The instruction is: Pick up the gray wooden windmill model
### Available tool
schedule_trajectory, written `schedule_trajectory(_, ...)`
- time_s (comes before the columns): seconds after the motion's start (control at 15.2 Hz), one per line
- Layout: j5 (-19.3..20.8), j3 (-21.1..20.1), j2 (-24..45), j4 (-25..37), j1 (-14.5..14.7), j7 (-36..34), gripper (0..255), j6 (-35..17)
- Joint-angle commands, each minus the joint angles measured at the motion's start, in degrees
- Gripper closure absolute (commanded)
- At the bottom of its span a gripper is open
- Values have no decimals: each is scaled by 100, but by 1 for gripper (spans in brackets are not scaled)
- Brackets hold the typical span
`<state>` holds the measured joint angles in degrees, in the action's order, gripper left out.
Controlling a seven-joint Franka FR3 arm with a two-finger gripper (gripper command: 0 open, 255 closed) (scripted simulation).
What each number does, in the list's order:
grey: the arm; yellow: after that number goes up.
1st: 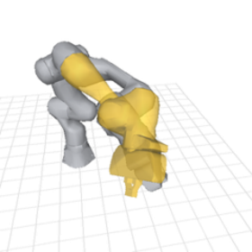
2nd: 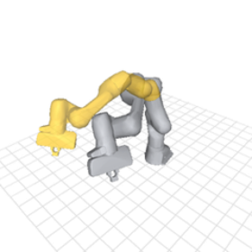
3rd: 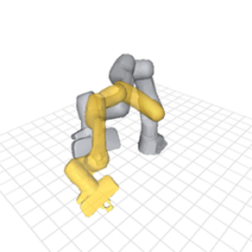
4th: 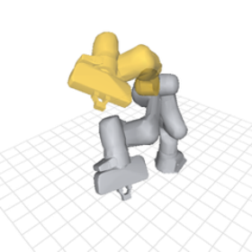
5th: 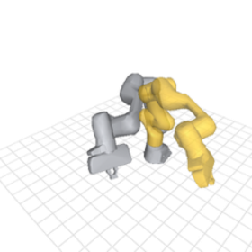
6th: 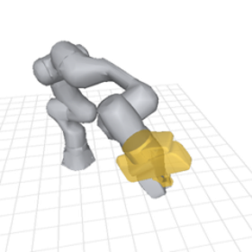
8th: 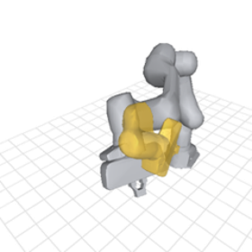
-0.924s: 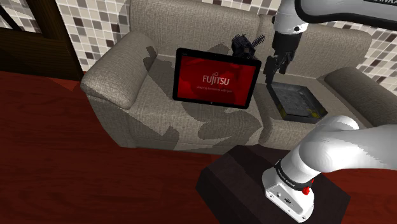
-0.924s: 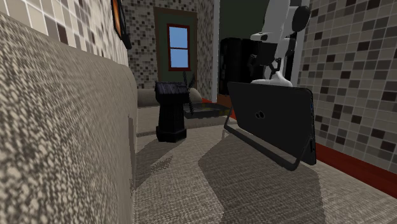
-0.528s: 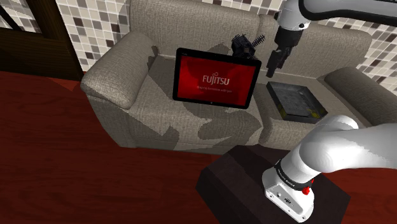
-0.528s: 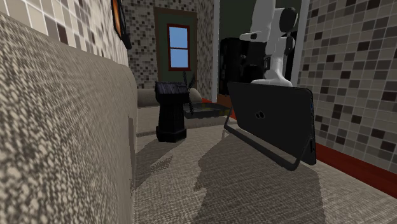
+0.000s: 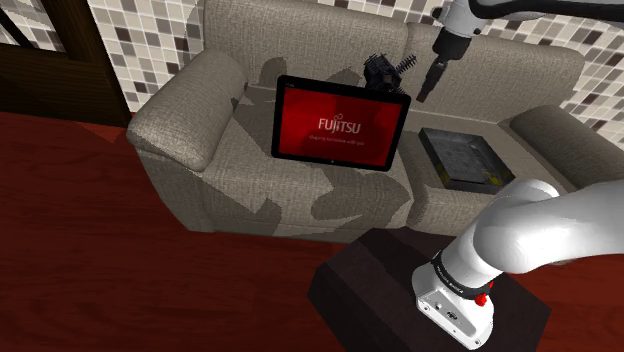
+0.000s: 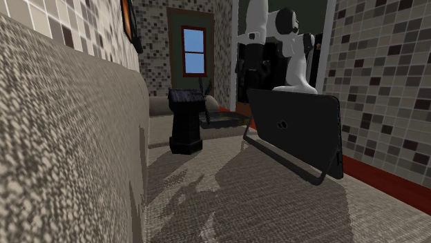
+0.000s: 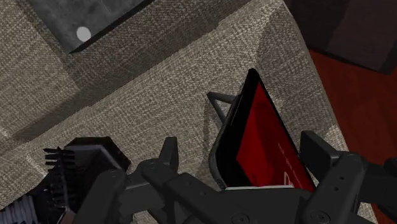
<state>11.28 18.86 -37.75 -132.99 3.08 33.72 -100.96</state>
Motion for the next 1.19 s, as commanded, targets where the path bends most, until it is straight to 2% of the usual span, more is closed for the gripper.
schedule_trajectory(0.0,-120,389,333,230,174,596,0,-307)
schedule_trajectory(0.2,-453,978,872,696,494,1503,0,-607)
schedule_trajectory(0.4,-979,1596,1496,1266,878,2483,0,-780)
schedule_trajectory(0.59,-1741,2252,2244,1953,1282,3559,0,-776)
schedule_trajectory(0.79,-2811,2899,3205,2784,1562,4748,0,-505)
schedule_trajectory(0.92,-3689,3227,3993,3437,1529,5557,0,-120)
schedule_trajectory(0.99,-4140,3307,4406,3794,1399,5929,0,130)
schedule_trajectory(1.12,-4941,3254,5168,4544,939,6513,0,663)
